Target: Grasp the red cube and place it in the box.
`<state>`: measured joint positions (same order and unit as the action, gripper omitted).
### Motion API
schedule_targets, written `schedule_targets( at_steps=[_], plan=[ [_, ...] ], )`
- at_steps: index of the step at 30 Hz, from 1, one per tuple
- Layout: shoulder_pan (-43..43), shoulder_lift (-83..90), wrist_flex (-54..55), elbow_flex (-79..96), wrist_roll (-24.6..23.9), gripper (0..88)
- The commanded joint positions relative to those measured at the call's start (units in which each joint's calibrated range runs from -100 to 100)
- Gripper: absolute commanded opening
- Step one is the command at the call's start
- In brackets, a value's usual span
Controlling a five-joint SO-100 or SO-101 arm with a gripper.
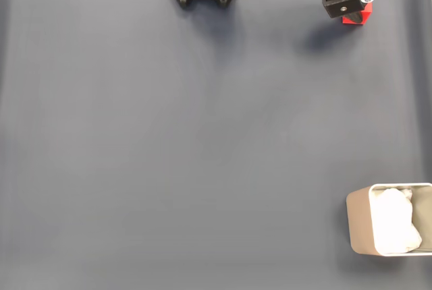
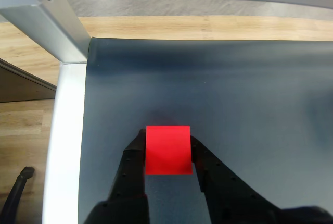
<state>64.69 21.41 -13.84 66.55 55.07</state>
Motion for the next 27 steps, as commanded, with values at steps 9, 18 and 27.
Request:
schedule_targets(
  at_steps=[9, 18, 27],
  plan=[
    [0.2, 2.5, 0.3, -0.8, 0.3, 3.7],
    [-1.2, 3.3, 0.3, -1.0, 0.4, 3.7],
    [-7.4, 4.9, -1.6, -5.7, 0.3, 3.7]
  ],
)
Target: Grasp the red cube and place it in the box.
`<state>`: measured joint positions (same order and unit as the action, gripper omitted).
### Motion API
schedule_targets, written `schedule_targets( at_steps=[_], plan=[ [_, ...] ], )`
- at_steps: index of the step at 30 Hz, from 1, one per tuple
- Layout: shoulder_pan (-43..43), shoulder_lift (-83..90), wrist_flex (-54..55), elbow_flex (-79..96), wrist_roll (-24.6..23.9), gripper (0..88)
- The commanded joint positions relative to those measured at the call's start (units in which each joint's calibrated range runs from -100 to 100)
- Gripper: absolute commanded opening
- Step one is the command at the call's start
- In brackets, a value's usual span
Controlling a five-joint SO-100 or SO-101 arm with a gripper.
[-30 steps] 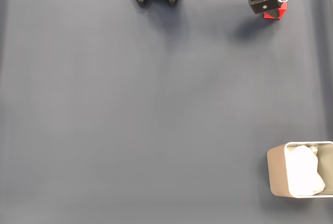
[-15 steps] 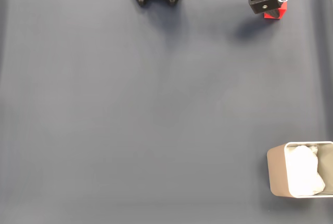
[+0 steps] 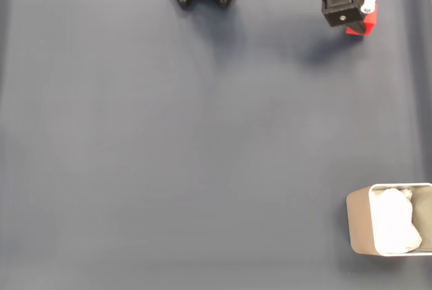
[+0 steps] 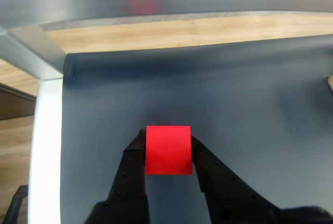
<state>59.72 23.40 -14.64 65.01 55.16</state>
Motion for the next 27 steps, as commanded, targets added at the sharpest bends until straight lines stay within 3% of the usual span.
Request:
schedule_targets(
  at_steps=[1, 13, 27],
  plan=[
    [-3.2, 3.2, -0.9, -4.6, 0.2, 3.7],
    [-11.8, 4.9, -6.4, -11.8, -0.2, 4.0],
    [-16.3, 0.6, -10.7, -24.3, -0.6, 4.1]
  ],
)
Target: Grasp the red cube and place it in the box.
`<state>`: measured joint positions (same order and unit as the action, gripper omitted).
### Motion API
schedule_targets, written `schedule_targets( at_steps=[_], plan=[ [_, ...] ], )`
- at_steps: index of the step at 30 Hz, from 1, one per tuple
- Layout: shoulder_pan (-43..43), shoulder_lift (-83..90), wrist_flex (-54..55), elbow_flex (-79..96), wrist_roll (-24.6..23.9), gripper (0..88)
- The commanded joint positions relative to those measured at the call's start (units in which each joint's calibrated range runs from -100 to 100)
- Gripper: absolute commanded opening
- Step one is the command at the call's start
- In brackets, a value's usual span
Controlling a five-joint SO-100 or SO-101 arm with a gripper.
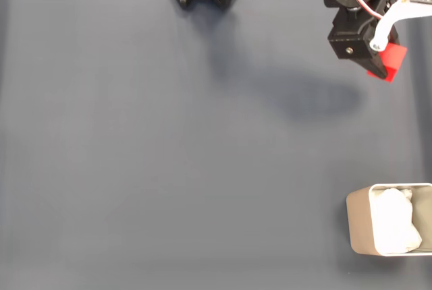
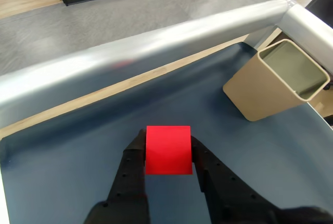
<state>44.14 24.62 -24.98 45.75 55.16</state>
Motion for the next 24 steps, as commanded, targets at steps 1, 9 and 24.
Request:
schedule_targets(
  at_steps=[1, 9, 24],
  plan=[
    [-0.9, -1.2, -0.3, -5.9, -0.7, 4.1],
    [-3.1, -6.9, -0.6, -14.3, -1.1, 4.1],
    [-8.6, -15.1, -2.2, -27.6, -1.6, 4.1]
  ],
)
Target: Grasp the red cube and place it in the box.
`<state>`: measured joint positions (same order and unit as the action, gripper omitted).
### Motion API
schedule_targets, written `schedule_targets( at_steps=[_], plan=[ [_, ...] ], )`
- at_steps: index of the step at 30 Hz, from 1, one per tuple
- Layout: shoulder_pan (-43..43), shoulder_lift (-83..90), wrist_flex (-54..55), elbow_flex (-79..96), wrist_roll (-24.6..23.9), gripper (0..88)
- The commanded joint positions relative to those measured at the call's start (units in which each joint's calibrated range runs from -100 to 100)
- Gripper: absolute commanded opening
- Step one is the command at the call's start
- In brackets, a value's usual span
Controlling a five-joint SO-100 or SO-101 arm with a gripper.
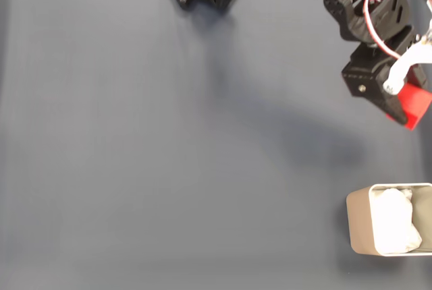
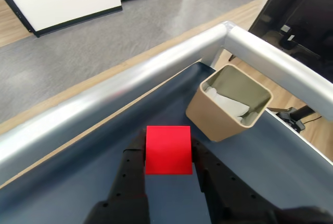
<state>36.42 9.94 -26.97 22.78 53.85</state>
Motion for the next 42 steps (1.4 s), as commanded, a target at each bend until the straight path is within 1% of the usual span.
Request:
schedule_targets(
  at_steps=[1, 18, 42],
  plan=[
    [-1.3, -0.8, -0.2, -5.4, -0.4, 4.1],
    [-7.2, -7.9, -0.7, -16.8, -0.9, 4.1],
    [-11.3, -20.4, -0.7, -33.7, -0.4, 4.1]
  ],
)
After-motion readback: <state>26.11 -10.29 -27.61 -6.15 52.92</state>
